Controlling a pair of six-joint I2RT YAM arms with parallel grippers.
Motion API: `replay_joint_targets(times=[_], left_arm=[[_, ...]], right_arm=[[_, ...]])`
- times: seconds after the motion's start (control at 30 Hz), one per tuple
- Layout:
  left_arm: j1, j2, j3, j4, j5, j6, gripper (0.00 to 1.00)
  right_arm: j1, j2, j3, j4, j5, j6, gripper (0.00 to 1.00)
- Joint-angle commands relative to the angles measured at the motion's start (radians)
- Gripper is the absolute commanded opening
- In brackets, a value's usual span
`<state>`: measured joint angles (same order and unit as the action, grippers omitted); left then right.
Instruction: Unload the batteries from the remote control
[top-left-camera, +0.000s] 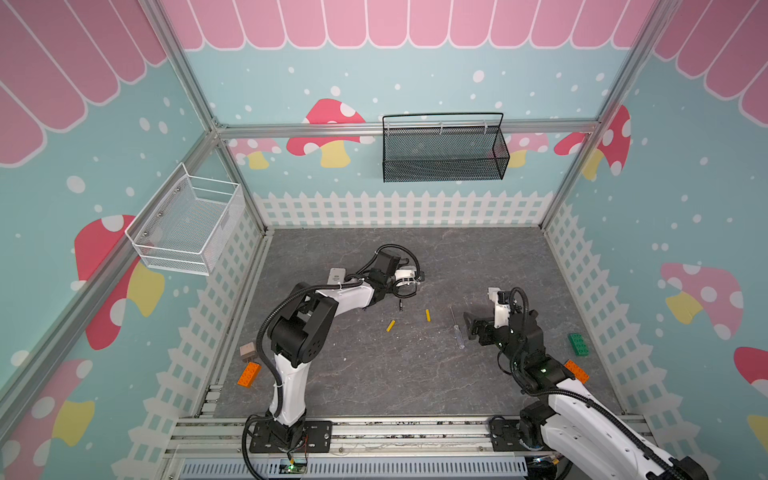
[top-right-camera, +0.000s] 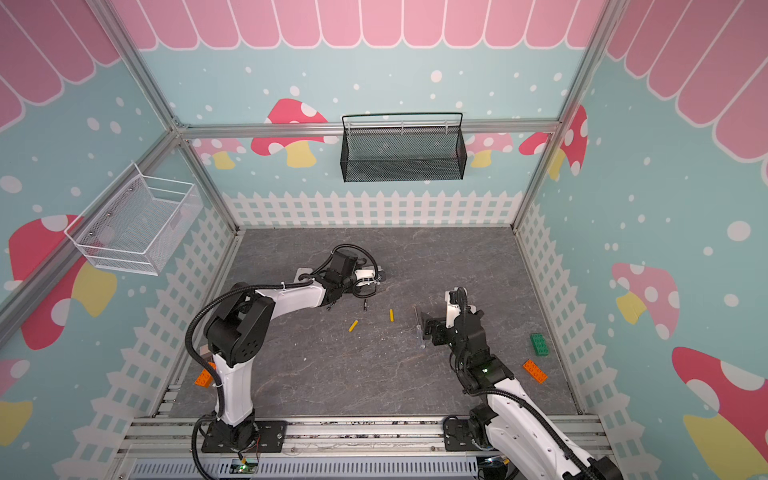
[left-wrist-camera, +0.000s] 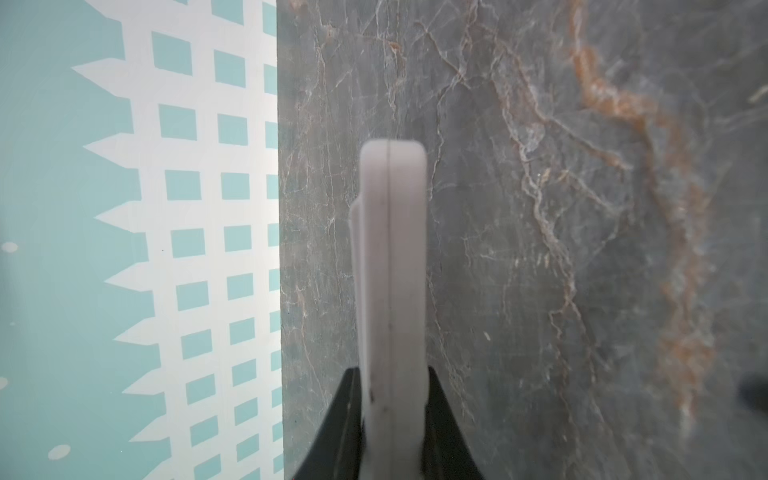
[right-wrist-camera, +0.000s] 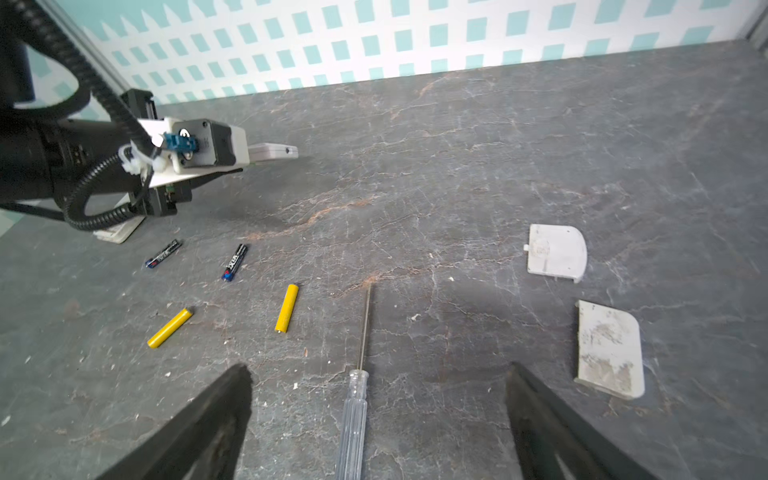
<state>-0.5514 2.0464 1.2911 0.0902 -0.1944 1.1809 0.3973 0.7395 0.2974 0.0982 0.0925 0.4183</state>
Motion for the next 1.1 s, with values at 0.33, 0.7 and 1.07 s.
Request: replay_joint_targets(times=[0.33, 0.7, 1.07], left_arm=[[-0.031, 0.074, -0.051, 0.127, -0.054, 0.075, 0.24], [-0.055, -0.049, -0.087, -0.028, -0.031, 0.032, 0.67], [0.014, -0.338, -0.140, -0.290, 0.056, -0.335, 0.87]], right_arm=[[-0.020, -0.019, -0.063, 0.121, 0.214, -0.041, 0.99], [-0.072, 0.057, -0.035, 0.237, 0.241, -0.265, 0.99], [-0.197, 0.322, -0.079, 0.698, 0.336, -0.381, 0.99]])
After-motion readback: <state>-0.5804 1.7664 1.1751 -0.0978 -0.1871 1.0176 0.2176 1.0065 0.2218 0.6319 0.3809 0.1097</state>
